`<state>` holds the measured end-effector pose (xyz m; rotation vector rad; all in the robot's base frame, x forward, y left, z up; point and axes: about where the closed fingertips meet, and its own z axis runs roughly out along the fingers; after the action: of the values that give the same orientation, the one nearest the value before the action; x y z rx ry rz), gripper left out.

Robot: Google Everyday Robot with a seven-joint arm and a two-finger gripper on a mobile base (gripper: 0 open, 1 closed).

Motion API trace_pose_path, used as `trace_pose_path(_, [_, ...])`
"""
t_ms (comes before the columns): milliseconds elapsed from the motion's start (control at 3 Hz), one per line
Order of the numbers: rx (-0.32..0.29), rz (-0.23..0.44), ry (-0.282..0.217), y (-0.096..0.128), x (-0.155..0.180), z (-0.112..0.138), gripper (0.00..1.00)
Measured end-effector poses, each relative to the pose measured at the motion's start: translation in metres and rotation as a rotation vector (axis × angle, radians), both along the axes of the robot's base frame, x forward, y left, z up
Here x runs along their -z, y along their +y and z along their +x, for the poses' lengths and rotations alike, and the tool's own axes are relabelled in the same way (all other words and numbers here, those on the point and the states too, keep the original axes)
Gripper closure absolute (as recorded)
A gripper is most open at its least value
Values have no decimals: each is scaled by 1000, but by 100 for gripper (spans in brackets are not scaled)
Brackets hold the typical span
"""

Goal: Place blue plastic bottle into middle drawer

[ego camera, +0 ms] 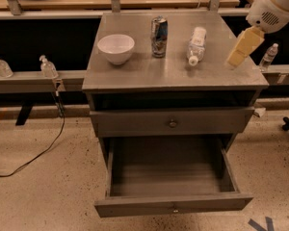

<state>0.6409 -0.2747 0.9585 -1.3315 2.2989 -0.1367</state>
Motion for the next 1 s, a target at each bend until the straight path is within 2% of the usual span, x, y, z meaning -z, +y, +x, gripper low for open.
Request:
trace_pose_path(333, [97, 138, 70, 19, 35, 54, 0])
trace_pose_path(667, [228, 301, 12, 42, 24, 106, 0])
trace_pose_path(1000, [366, 366, -128, 63, -18, 154, 0])
